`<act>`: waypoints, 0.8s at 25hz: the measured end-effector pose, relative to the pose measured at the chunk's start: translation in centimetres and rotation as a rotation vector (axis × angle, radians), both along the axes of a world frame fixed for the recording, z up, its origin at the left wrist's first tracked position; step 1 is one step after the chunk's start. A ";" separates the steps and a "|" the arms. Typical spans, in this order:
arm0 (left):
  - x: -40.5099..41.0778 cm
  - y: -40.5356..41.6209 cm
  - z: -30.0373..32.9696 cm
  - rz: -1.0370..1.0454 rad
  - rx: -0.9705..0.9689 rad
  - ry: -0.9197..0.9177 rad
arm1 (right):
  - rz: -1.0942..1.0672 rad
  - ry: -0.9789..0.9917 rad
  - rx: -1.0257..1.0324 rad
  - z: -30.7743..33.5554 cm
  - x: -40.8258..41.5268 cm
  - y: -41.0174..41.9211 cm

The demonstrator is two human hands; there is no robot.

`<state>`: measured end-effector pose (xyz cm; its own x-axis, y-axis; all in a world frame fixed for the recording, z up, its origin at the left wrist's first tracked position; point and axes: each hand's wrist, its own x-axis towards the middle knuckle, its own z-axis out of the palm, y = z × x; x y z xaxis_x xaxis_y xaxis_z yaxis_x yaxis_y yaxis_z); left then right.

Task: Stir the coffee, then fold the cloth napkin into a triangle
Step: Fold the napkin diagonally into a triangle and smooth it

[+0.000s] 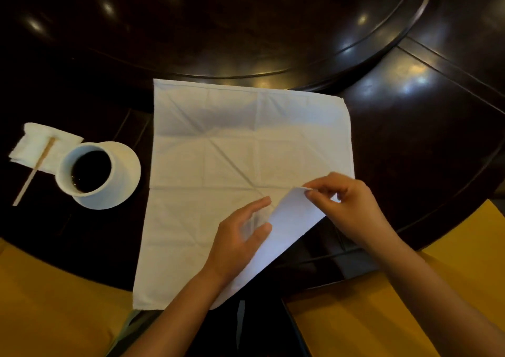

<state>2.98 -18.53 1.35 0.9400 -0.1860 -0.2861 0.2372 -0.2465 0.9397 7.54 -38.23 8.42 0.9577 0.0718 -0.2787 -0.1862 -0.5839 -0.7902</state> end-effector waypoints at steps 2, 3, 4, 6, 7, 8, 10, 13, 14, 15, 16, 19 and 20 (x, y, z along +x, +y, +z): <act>0.7 1.0 1.1 0.113 0.057 0.011 | 0.053 -0.088 -0.062 0.0 2.7 1.7; 1.1 1.6 1.4 0.177 0.081 0.001 | 0.075 -0.119 -0.083 0.0 4.1 2.5; 1.5 2.4 1.5 0.240 0.104 -0.019 | 0.093 -0.146 -0.098 0.1 5.5 3.4; 2.7 4.1 1.6 0.344 0.151 -0.060 | 0.140 -0.193 -0.120 0.0 8.2 5.4; 3.4 5.0 1.6 0.379 0.176 -0.081 | 0.163 -0.212 -0.127 0.0 9.5 6.4; 4.2 5.9 1.6 0.415 0.206 -0.107 | 0.179 -0.228 -0.130 -0.1 10.6 7.6; 5.7 7.4 1.4 0.501 0.261 -0.168 | 0.195 -0.269 -0.137 -0.3 12.9 10.2; 7.4 8.8 0.6 0.620 0.409 -0.252 | 0.247 -0.342 -0.180 -1.1 15.9 14.0; 7.6 9.0 0.1 0.609 0.522 -0.291 | 0.274 -0.362 -0.206 -1.4 16.9 15.1; 7.6 9.2 -0.5 0.555 0.670 -0.337 | 0.306 -0.382 -0.245 -1.8 17.8 16.2; 7.3 9.2 -1.0 0.469 0.816 -0.381 | 0.337 -0.406 -0.293 -2.2 18.6 17.0; 6.0 8.4 -2.9 0.151 1.084 -0.421 | 0.408 -0.453 -0.398 -3.3 20.5 18.5; 5.6 8.3 -3.6 0.078 1.129 -0.404 | 0.422 -0.451 -0.411 -3.6 21.1 19.0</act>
<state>8.62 -10.19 -2.29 0.9969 0.0410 0.0669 0.0259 -0.9768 0.2124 28.60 -19.24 4.83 0.8994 0.4341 0.0513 0.4107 -0.7990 -0.4393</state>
